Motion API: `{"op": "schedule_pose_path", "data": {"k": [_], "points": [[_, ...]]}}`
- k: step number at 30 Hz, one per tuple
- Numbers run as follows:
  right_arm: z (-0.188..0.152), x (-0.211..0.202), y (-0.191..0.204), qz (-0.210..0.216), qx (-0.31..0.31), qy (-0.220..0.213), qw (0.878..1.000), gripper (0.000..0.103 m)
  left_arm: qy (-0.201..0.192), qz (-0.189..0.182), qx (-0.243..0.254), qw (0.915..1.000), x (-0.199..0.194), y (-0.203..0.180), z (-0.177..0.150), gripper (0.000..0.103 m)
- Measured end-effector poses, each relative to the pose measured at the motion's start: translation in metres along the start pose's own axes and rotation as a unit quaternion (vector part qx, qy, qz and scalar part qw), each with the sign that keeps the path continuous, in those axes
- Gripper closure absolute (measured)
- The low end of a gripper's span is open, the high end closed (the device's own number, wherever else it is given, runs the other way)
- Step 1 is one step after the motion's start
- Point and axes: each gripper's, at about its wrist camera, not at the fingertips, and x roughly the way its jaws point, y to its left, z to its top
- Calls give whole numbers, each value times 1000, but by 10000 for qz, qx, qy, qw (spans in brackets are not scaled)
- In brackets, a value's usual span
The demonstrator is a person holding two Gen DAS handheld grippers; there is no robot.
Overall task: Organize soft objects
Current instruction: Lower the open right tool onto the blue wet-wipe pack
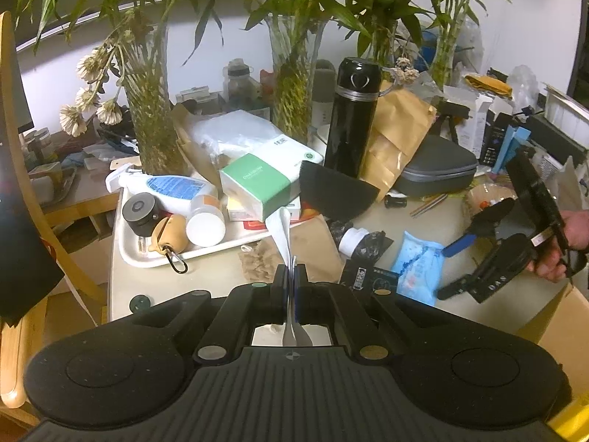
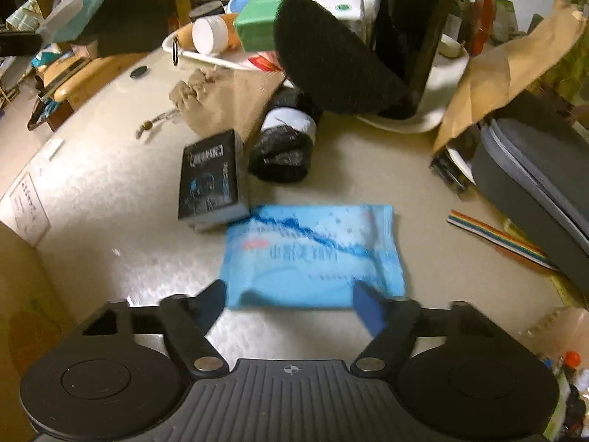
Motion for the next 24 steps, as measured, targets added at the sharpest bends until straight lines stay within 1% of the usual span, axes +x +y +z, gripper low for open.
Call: {"op": "schedule_pose_path", "data": {"k": [3, 4, 6, 8, 10, 12, 15, 17, 19, 20, 21, 22, 24], "points": [[-3, 3, -11, 303, 364, 54, 9989, 15, -32, -18, 11, 10000, -1, -1, 1, 100], [-4, 6, -14, 381, 506, 105, 9979, 12, -40, -27, 17, 10000, -2, -2, 1, 100], [-6, 16, -22, 647, 840, 437, 9934, 7, -42, -31, 16, 10000, -2, -2, 0, 100], [-7, 14, -23, 743, 884, 347, 9927, 7, -38, -33, 14, 10000, -2, -1, 1, 100], [-7, 14, -24, 719, 975, 182, 9925, 6, -60, -32, -16, 10000, -2, 0, 2, 100], [-6, 20, -26, 730, 1119, -53, 9910, 1, -105, -41, -30, 9999, -3, 0, 3, 100], [0, 25, -30, 624, 1281, -414, 9889, 0, -120, -44, -35, 9999, -4, -1, 4, 100], [6, 27, -35, 512, 1490, -551, 9860, 0, -96, -18, -29, 9999, -3, 1, 4, 100], [10, 30, -37, 226, 1708, -710, 9825, 0, -87, -16, -47, 10000, -2, 2, 5, 100], [13, 32, -36, 79, 1715, -716, 9825, 1, -96, -16, -48, 9999, -2, 2, 5, 100], [18, 35, -31, -211, 1695, -680, 9830, 2, -113, -23, -43, 9999, -3, 1, 6, 100], [21, 38, -27, -404, 1667, -663, 9830, 2, -134, -42, -39, 9999, -3, 1, 7, 100], [26, 42, -18, -614, 1628, -666, 9825, 2, -149, -59, -31, 9999, -3, 0, 7, 100]]}}
